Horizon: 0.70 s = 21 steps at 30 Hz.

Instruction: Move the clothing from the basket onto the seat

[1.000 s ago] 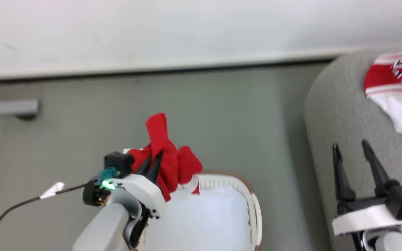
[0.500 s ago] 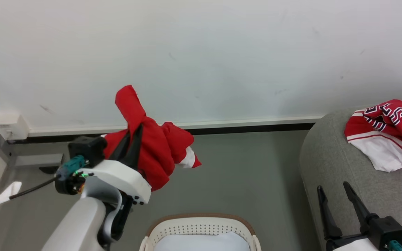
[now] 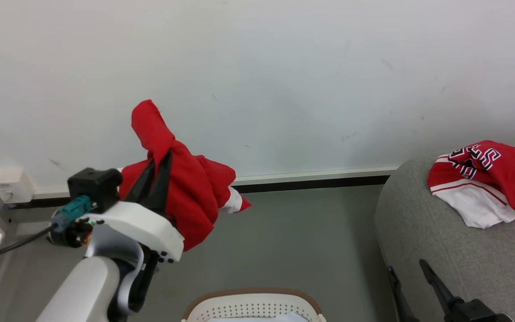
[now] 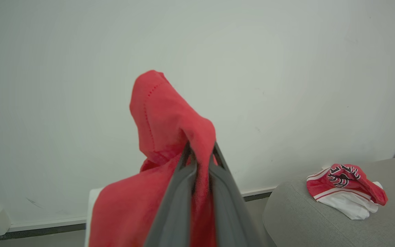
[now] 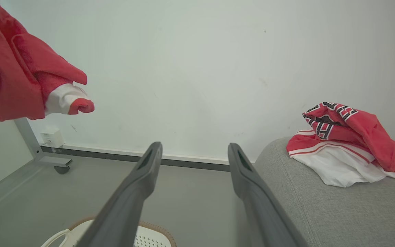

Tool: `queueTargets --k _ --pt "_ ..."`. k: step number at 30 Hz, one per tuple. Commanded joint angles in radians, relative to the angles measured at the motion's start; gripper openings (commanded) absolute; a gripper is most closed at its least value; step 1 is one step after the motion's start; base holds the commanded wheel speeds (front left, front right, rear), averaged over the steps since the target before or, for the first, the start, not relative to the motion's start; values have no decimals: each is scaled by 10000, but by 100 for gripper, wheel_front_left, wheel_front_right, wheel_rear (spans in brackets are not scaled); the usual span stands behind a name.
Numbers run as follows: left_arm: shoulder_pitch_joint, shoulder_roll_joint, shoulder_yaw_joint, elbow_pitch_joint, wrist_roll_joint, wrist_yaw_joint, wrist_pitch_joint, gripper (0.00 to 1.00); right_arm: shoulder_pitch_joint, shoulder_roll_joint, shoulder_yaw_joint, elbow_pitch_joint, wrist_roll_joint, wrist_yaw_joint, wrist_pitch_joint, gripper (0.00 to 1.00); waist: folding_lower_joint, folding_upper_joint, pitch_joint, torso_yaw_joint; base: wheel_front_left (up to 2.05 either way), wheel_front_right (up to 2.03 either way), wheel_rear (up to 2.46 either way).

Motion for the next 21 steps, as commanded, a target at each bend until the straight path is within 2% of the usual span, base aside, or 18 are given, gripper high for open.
queueTargets --k 1,6,10,16,21 --pt "187 107 15 -130 71 58 55 0 109 -26 107 3 54 -22 -23 100 1 -1 -5 -43 0 0 0" --pt "299 110 -73 -364 88 157 110 0 -18 -22 652 -128 248 -22 -23 100 1 -1 20 -74 0 0 0" --pt "285 106 -151 -486 100 137 170 0 -412 -21 1963 -144 590 -22 -23 100 1 -1 63 -59 0 0 0" --pt "267 2 -324 -634 85 102 204 0 -1613 -607 4207 -71 1487 -22 24 100 1 -1 114 20 0 0 0" --pt "203 -86 -493 -666 94 47 226 0 -2941 -885 5485 157 2162 -22 94 100 1 -1 156 109 0 0 0"
